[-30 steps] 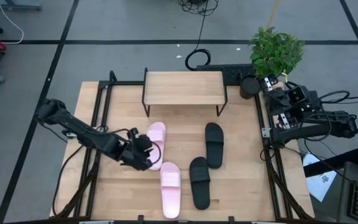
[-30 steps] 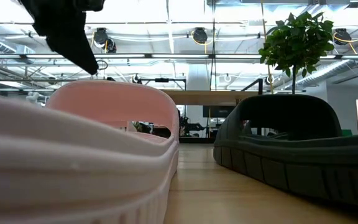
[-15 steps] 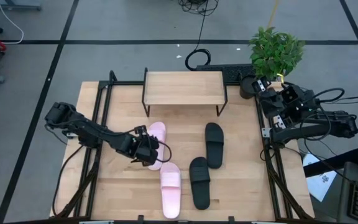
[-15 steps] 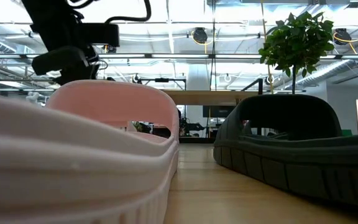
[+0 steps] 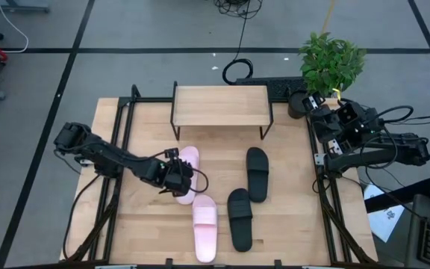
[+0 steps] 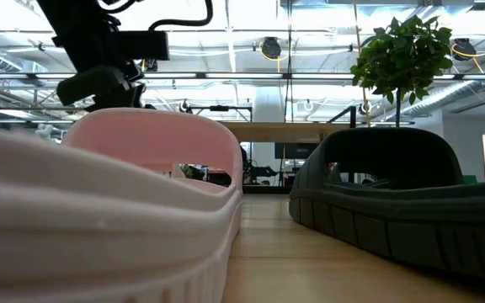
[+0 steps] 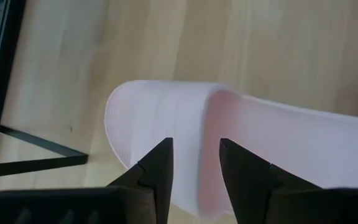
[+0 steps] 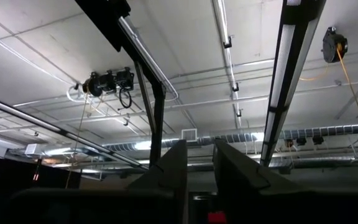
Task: Pick and place slides into the shelf
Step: Put the top pink slipper on the shelf
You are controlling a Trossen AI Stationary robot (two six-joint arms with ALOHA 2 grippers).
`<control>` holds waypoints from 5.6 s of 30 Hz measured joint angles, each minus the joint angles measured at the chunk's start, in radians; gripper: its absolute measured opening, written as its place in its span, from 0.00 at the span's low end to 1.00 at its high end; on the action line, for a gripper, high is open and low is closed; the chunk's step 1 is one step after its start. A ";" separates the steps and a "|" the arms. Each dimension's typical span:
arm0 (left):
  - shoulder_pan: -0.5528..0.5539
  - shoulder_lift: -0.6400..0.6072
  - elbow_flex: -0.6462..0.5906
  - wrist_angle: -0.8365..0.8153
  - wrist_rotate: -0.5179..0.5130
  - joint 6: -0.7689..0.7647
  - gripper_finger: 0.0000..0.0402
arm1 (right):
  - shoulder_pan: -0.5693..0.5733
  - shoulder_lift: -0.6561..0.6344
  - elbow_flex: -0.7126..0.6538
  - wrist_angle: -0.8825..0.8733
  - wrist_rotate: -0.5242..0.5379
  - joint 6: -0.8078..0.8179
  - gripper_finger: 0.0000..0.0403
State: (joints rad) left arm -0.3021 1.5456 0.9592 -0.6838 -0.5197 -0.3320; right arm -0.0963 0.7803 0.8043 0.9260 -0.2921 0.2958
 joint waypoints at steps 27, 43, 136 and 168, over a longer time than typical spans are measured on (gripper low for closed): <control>0.032 0.202 0.022 -0.003 -0.118 -0.039 0.19 | 0.000 0.000 0.000 -0.058 0.001 -0.002 0.17; 0.036 0.200 0.212 -0.212 -0.076 -0.071 0.01 | 0.000 0.004 0.000 -0.071 0.002 -0.021 0.17; 0.712 0.088 0.515 -0.034 -0.194 0.941 0.00 | 0.000 0.005 0.000 -0.116 0.086 -0.080 0.17; 0.759 0.089 0.506 -0.024 -0.152 0.886 0.00 | 0.000 0.006 0.000 -0.116 0.113 -0.099 0.17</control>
State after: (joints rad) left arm 0.4566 1.6342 1.4654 -0.7080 -0.6720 0.5537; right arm -0.0963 0.7860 0.8040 0.8104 -0.1795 0.1964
